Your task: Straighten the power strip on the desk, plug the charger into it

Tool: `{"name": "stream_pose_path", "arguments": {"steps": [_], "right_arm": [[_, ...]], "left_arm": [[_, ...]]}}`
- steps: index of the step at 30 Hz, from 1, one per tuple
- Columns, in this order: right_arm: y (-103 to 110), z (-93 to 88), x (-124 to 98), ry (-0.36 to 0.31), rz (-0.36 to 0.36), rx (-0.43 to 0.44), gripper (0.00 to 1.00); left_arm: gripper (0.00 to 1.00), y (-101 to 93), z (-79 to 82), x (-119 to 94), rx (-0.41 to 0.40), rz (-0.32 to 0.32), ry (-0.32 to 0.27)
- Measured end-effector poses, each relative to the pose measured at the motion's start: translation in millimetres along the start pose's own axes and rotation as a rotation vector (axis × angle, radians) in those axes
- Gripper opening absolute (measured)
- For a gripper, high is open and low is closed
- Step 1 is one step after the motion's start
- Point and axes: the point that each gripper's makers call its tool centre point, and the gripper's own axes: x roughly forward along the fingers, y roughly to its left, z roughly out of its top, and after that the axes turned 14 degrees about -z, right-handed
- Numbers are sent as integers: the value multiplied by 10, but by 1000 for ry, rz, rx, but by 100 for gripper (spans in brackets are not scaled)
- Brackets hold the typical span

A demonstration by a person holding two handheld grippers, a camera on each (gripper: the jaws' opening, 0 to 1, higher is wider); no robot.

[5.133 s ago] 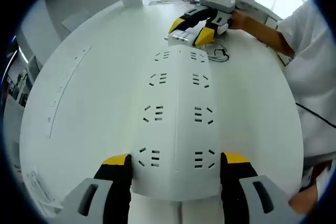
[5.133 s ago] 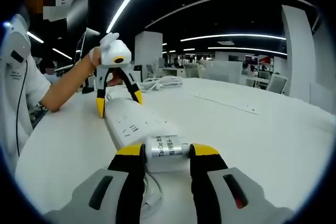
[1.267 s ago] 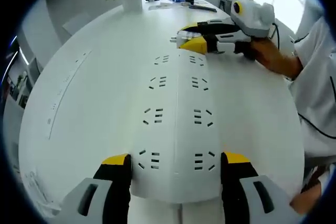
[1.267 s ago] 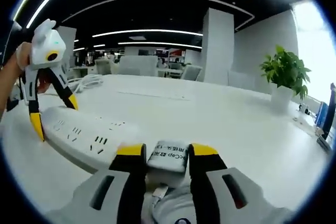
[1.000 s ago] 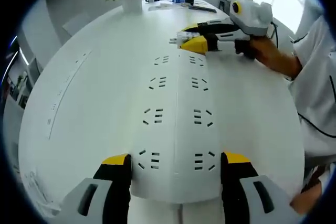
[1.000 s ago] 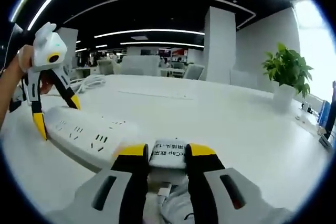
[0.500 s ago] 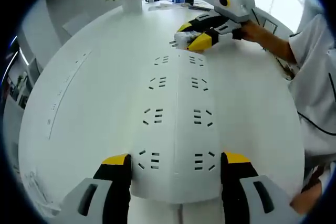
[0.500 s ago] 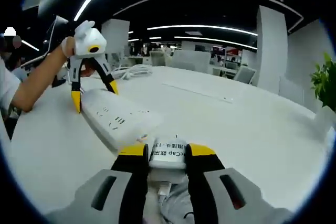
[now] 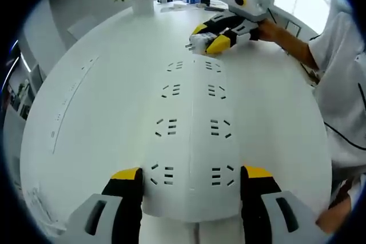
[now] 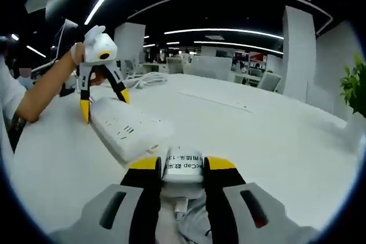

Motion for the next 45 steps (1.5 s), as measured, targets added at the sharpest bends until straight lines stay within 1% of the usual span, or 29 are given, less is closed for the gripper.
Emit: {"name": "stream_pose_path", "arguments": {"steps": [3,7,13,19,23,26,28,32,34,35,36,40,41,43,45], "right_arm": [[-10,-18,-1,-9,-5,54,28],[7,-25,-7,-25,-15,21,28],[8,-16,-12,-36,-10,15,28],[-18,-20,6,-24,-28,31,28],[-47,-29,17,4,-13,56,27],[-96,-15,3,37,-31,77,27],[-120,40,-18,49,-33,85,27],[-93,127,-71,100,-1,85,27],[-62,204,-112,135,6,77,27],[-13,222,-150,177,26,83,27],[24,260,-170,189,37,89,27],[258,573,-240,192,82,121,27],[352,617,-243,206,103,165,27],[508,659,-232,225,143,213,27],[608,639,-199,246,154,237,27]], "left_arm": [[70,1,1,0,0,0,2],[70,1,1,0,0,0,1],[70,16,-2,-9,-1,1,5],[70,10,-2,-10,-2,2,3],[70,5,0,-7,-1,1,2],[70,2,1,-6,0,1,-1],[70,1,3,-4,2,-1,-5],[70,0,8,-1,2,0,-3],[70,0,8,-1,2,-1,-7],[70,0,9,-1,3,-1,-8],[70,0,10,0,3,-1,-7],[70,0,9,2,2,0,-3],[70,0,9,3,2,0,-4],[70,-2,10,4,3,-1,-6],[70,-4,11,6,3,-1,-7]]}}
